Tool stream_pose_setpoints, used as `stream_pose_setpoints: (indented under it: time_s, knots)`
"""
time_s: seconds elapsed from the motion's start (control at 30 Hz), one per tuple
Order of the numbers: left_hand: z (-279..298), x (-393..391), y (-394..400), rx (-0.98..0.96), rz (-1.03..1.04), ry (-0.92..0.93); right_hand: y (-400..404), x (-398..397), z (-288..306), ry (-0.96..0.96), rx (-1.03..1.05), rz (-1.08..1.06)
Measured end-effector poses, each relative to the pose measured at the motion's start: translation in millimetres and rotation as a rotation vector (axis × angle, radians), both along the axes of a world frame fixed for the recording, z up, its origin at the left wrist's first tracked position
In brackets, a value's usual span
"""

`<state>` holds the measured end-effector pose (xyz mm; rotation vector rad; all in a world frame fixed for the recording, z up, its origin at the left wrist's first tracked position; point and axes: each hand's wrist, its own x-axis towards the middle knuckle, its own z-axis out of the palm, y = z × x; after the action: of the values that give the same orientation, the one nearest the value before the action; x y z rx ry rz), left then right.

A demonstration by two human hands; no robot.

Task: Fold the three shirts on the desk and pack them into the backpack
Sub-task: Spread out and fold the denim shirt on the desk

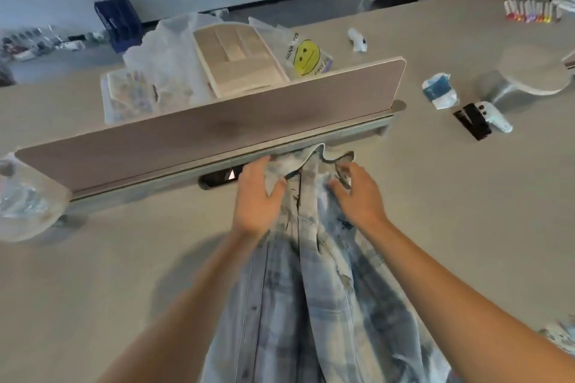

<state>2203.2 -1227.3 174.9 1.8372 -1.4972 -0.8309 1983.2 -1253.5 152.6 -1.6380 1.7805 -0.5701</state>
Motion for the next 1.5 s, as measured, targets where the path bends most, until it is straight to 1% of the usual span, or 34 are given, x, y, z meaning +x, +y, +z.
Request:
stream_pose_setpoints:
  time_s: [0.1,0.2,0.27,0.4,0.47,0.6,0.7,0.73,0.9,1.03,1.17,1.23,1.3,1.37,1.4,1.43,1.5]
  knots:
    - [-40,-11,27,0.004,-0.053,-0.066,27,-9,-40,0.063,0.028,0.075]
    - [-82,-23,42,0.072,-0.107,-0.230,47,-14,-79,0.163,0.019,0.144]
    - [-110,-31,50,0.122,-0.133,-0.298,56,-15,-109,0.283,-0.002,0.198]
    - [-157,-45,67,0.243,-0.175,-0.472,72,-17,-157,0.508,0.136,0.242]
    - [-175,-50,76,0.262,-0.187,-0.534,78,-21,-170,0.543,0.161,0.261]
    - [-198,-71,83,0.237,-0.116,-0.602,72,-49,-186,0.528,0.112,0.207]
    - [-204,-93,79,0.257,-0.065,-0.654,61,-91,-190,0.647,0.074,0.229]
    - [-206,-99,78,0.265,-0.054,-0.668,55,-106,-189,0.657,0.063,0.227]
    - [-216,-131,68,0.247,-0.002,-0.689,15,-163,-190,0.680,0.012,0.275]
    - [-219,-157,55,0.243,0.034,-0.647,-13,-191,-194,0.699,-0.057,0.320]
    - [-217,-164,46,0.258,0.010,-0.626,-25,-208,-190,0.693,-0.078,0.333]
    - [-215,-157,48,0.250,-0.012,-0.634,-23,-197,-181,0.655,-0.045,0.264]
    - [-214,-147,52,0.243,-0.029,-0.657,-15,-169,-170,0.528,-0.007,0.191]
    - [-214,-138,57,0.249,-0.029,-0.670,-3,-131,-157,0.381,-0.027,0.244]
    - [-214,-133,59,0.251,-0.022,-0.672,3,-112,-153,0.343,-0.050,0.295]
    - [-214,-128,60,0.250,-0.011,-0.672,9,-95,-154,0.335,-0.060,0.344]
    - [-214,-115,64,0.255,0.005,-0.677,16,-71,-164,0.387,-0.036,0.416]
